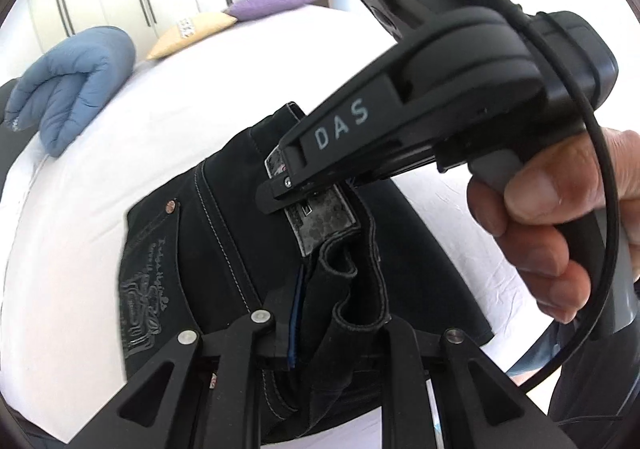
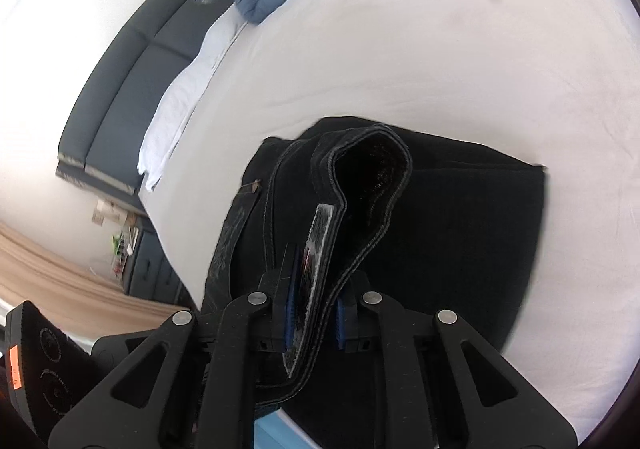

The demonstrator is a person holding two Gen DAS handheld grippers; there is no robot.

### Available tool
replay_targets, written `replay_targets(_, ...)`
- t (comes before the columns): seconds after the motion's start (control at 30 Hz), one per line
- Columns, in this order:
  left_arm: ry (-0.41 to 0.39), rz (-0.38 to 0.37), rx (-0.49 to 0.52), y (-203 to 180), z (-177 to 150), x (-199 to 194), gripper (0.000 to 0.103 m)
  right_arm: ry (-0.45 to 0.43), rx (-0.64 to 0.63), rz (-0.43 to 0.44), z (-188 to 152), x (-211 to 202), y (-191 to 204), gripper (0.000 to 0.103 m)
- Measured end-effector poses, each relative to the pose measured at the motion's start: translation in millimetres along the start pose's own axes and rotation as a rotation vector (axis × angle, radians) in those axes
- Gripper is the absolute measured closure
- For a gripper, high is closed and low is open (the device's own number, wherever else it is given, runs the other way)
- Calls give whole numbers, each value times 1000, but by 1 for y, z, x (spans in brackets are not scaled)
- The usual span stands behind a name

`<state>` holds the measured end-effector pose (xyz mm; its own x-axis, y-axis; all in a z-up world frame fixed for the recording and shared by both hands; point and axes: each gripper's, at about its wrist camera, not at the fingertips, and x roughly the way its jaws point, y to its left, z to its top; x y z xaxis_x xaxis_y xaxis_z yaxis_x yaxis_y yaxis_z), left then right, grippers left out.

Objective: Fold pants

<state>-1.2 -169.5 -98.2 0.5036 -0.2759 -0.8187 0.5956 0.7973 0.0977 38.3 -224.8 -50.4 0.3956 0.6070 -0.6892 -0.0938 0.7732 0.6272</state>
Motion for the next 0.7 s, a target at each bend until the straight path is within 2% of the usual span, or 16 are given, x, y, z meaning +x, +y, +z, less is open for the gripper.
replay_targets(0.1, 26, -15, 10, -7, 2, 11, 86, -1, 30, -24, -9, 4, -21, 90)
replay_targets(0.2, 27, -20, 33, -12, 2, 11, 86, -27, 59, -3, -19, 0, -35, 90)
replay_targets(0.43, 27, -32, 65, -22, -9, 6, 86, -45, 83, -11, -28, -3, -47, 90)
replay_targets(0.57, 31, -39, 73, 1, -15, 14, 84, -48, 100, -21, -30, -12, -51, 90)
replay_targets(0.7, 42, -35, 81, 3, -27, 27, 78, -20, 125, -24, -34, 3, -68, 90)
